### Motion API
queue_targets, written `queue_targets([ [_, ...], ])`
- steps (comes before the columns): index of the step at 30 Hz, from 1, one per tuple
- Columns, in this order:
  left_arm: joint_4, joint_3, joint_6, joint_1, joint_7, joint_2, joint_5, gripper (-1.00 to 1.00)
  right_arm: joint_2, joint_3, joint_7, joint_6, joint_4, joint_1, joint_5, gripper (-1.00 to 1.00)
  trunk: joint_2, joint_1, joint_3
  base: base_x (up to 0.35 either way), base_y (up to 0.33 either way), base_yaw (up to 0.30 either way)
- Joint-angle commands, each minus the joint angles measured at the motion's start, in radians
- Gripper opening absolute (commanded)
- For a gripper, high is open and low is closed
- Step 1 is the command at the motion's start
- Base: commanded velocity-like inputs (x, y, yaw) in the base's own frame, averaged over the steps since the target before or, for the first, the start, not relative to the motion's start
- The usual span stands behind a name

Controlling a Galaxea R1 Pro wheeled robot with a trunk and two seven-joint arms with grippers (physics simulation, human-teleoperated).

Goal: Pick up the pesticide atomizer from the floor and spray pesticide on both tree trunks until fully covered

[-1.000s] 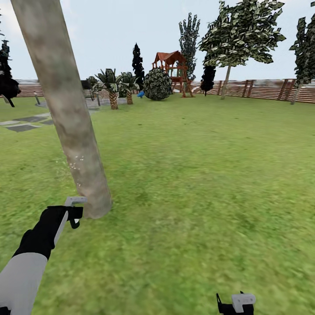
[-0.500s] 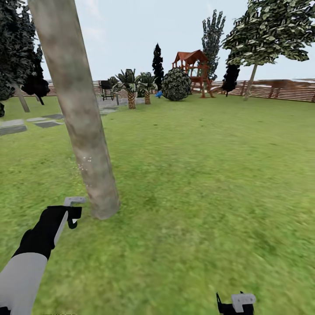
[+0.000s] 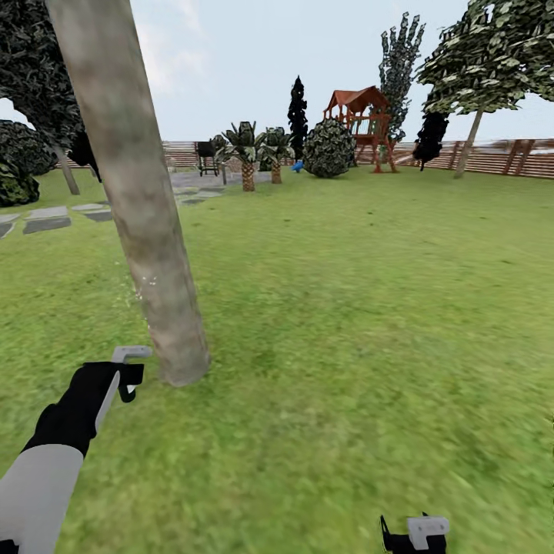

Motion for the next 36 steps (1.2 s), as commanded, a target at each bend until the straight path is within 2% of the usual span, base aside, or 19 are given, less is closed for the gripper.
queue_targets([
  [1, -0.001, 0.000, 0.005, -0.001, -0.004, -0.001, -0.009, -1.00, 0.000, -0.003, -0.007, -0.003, 0.002, -0.001, 0.011, 1.00, 0.000, 0.000, -0.001, 0.163, -0.257, 0.001],
  [5, -0.001, 0.000, 0.005, -0.001, -0.004, -0.001, -0.008, -1.00, 0.000, -0.003, -0.007, -0.003, 0.002, -0.001, 0.011, 1.00, 0.000, 0.000, -0.001, 0.170, -0.248, 0.082],
  [16, -0.001, 0.000, 0.005, -0.001, -0.004, -0.004, -0.007, -1.00, 0.000, -0.004, -0.007, -0.003, 0.002, -0.001, 0.010, 1.00, 0.000, 0.000, -0.001, 0.173, -0.245, 0.262],
  [31, 0.001, -0.001, 0.005, -0.001, -0.004, -0.006, -0.003, -1.00, -0.002, -0.004, -0.008, -0.003, 0.002, -0.001, 0.011, 1.00, 0.000, 0.000, -0.001, 0.086, -0.258, 0.013],
  [36, 0.023, -0.002, 0.005, 0.000, -0.004, -0.006, -0.003, -1.00, -0.001, -0.003, -0.008, -0.003, 0.002, -0.001, 0.011, 1.00, 0.000, 0.000, -0.001, 0.117, -0.269, 0.217],
])
